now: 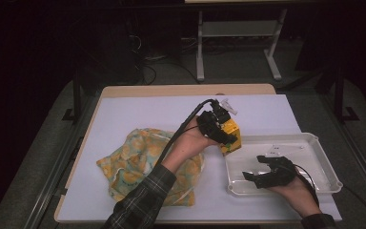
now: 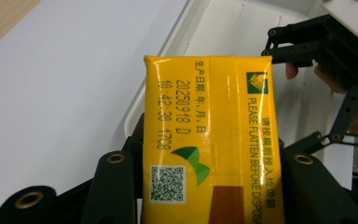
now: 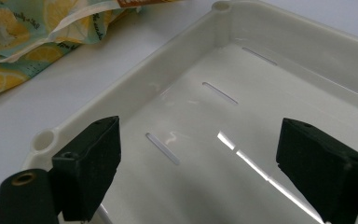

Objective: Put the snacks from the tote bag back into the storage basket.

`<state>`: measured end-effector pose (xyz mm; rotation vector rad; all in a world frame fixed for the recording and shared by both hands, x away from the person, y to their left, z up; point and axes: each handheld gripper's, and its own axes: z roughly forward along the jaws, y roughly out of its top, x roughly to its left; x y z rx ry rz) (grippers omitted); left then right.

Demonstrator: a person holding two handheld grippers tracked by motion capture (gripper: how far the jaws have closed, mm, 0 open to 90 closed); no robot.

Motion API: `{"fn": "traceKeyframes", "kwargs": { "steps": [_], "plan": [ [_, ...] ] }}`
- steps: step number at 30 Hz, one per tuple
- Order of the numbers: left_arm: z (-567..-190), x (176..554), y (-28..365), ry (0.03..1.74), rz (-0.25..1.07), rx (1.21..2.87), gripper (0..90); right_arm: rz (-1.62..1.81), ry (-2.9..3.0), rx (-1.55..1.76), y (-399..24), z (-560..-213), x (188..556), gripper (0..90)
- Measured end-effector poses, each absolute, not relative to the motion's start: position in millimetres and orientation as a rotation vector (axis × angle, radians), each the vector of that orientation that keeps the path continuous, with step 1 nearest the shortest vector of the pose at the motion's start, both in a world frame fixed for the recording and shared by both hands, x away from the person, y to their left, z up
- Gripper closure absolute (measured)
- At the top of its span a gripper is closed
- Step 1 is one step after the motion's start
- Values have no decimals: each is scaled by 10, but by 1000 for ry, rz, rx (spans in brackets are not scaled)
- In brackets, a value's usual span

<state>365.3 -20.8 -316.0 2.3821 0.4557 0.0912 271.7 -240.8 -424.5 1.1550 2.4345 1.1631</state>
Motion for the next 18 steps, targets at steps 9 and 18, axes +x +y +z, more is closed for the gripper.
{"fn": "traceKeyframes", "kwargs": {
  "steps": [9,18],
  "plan": [
    [-3212,3715,-406,456,91,2406,545,1173,2436,1154,-2413,-4242,2715,138],
    [-3335,3794,-612,459,107,2439,545,1184,2435,1150,-2419,-4241,2718,138]
  ]
}}
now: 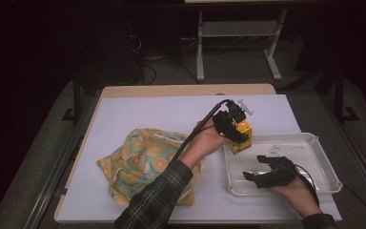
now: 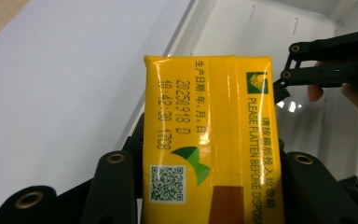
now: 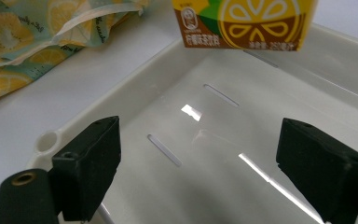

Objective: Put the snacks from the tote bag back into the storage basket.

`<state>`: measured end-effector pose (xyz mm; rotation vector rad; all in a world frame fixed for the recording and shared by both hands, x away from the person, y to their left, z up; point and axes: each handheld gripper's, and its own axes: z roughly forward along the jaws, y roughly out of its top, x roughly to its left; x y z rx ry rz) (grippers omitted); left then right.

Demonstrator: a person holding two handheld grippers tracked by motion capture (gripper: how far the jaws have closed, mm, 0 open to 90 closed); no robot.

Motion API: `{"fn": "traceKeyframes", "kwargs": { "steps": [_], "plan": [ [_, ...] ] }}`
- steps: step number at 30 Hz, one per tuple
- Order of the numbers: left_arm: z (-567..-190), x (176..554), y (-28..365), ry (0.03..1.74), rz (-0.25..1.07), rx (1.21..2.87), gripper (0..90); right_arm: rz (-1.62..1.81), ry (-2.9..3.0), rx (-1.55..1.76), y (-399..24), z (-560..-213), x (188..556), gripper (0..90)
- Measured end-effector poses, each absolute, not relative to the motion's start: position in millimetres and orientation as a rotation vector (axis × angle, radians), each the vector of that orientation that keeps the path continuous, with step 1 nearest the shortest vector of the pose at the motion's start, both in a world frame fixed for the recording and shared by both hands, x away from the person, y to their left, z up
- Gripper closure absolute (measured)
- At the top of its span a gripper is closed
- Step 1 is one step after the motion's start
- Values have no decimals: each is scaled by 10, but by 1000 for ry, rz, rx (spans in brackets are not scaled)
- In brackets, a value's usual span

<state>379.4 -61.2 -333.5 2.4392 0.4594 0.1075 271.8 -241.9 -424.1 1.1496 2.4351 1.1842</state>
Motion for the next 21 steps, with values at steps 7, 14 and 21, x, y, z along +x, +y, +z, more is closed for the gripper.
{"fn": "traceKeyframes", "kwargs": {
  "steps": [7,14,21],
  "plan": [
    [-3439,3845,-703,489,103,2440,545,1190,2431,1146,-2424,-4239,2721,138],
    [-3581,3893,-822,500,108,2472,544,1184,2433,1144,-2419,-4238,2718,138],
    [-3658,3914,-909,505,105,2473,544,1189,2431,1132,-2427,-4241,2725,138]
  ]
}}
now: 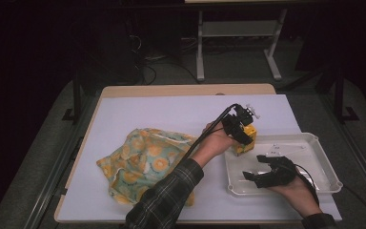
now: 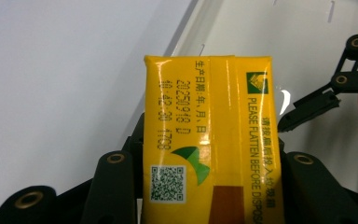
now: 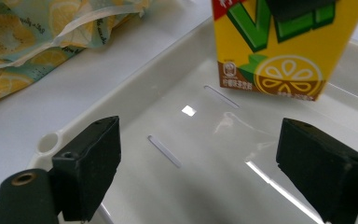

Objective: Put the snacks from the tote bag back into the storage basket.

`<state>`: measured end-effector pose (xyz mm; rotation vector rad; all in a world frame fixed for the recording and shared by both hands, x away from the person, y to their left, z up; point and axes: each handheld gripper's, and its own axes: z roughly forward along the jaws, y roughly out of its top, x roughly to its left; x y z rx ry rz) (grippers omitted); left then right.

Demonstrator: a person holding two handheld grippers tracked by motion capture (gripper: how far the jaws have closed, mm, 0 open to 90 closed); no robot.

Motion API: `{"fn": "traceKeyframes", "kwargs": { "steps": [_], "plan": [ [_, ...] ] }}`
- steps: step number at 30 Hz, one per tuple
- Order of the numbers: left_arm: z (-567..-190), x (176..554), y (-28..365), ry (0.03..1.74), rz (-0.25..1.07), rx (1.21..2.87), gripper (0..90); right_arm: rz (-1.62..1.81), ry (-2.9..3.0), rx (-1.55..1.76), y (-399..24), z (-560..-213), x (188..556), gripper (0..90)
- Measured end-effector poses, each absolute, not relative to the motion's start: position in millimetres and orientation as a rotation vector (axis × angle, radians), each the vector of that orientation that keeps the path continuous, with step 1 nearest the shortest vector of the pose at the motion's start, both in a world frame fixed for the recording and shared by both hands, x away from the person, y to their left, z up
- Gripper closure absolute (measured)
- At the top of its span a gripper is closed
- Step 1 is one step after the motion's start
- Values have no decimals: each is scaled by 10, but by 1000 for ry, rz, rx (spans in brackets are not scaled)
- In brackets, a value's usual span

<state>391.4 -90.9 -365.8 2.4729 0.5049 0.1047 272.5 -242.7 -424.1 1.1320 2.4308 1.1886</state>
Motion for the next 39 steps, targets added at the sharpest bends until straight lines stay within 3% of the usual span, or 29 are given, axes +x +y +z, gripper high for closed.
{"fn": "traceKeyframes", "kwargs": {
  "steps": [25,39],
  "plan": [
    [-3776,3995,-992,536,137,2478,510,1197,2434,1144,-2427,-4238,2726,138],
    [-3596,3937,-825,493,130,2452,306,1194,2435,1141,-2428,-4239,2727,138]
  ]
}}
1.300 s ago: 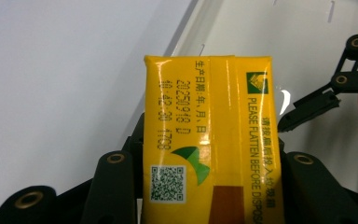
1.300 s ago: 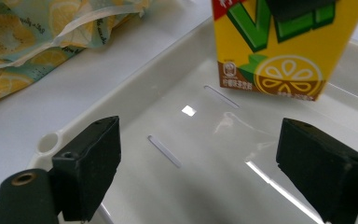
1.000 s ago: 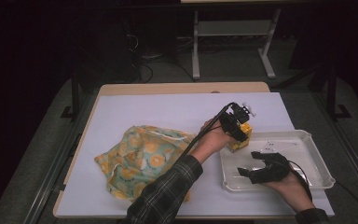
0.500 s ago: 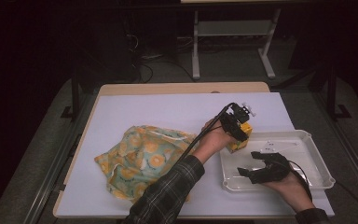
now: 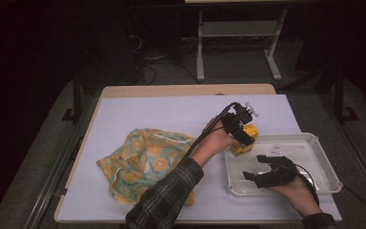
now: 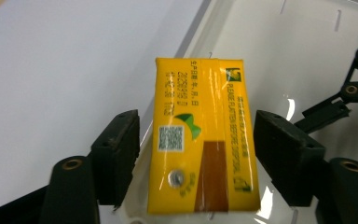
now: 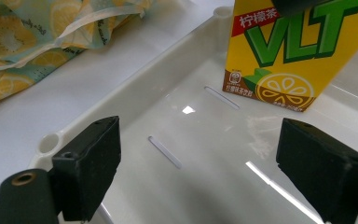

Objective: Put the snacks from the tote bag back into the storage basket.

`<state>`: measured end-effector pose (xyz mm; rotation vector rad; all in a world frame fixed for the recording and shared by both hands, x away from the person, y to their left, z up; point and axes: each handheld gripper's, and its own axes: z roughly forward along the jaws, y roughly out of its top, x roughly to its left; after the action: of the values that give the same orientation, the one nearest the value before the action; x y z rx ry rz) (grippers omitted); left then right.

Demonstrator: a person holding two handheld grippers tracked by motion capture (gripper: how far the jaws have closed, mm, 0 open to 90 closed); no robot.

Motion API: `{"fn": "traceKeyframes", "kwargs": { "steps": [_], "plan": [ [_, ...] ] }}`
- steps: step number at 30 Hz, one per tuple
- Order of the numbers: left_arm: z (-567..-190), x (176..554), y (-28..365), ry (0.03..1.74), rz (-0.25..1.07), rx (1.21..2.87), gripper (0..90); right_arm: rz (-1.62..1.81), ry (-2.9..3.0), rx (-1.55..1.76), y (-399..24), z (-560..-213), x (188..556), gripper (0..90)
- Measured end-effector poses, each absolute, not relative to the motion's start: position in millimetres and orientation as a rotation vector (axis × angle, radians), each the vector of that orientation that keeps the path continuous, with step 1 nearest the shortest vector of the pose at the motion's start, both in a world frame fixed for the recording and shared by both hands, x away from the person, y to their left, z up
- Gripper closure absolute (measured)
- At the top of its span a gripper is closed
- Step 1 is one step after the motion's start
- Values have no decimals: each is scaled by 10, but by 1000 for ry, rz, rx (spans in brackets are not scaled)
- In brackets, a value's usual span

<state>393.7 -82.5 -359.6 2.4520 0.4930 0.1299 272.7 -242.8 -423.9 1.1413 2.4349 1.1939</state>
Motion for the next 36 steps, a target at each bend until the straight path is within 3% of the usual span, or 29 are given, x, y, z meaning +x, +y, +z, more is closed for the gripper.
{"fn": "traceKeyframes", "kwargs": {
  "steps": [10,36],
  "plan": [
    [-3435,3847,-488,476,118,2441,244,1195,2433,1155,-2418,-4243,2726,138],
    [-3302,3516,509,539,173,2368,238,1170,2439,1151,-2413,-4246,2728,138]
  ]
}}
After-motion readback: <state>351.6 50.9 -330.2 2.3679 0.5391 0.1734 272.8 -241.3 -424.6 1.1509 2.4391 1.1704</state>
